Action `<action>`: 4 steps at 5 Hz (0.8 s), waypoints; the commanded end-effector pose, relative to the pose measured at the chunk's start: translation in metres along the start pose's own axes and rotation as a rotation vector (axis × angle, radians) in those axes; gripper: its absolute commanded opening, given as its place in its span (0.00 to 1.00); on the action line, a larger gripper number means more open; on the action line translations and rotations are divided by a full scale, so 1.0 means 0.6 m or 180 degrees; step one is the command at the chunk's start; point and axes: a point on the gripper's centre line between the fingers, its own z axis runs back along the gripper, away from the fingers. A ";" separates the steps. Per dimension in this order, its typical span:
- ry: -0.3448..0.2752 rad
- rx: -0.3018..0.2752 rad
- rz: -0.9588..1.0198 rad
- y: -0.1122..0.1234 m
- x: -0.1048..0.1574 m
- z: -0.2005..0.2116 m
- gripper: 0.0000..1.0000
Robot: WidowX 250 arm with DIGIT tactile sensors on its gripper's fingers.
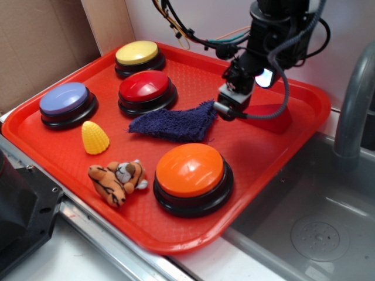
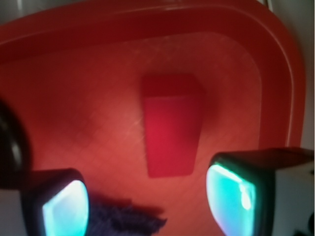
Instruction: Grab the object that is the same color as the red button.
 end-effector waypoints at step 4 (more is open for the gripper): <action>-0.0372 0.0037 0.0431 -0.002 0.019 -0.022 0.00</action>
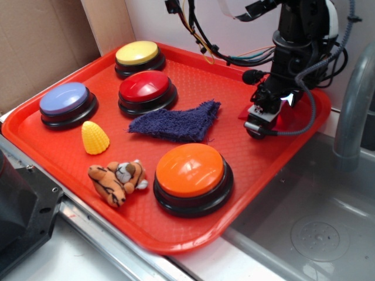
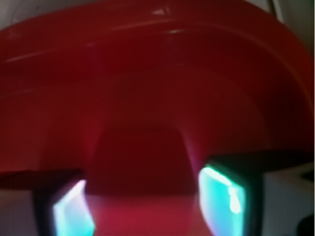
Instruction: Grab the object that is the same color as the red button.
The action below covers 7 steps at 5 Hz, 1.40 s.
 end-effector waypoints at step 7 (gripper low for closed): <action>-0.0218 0.0146 0.3820 -0.176 -0.176 0.320 0.00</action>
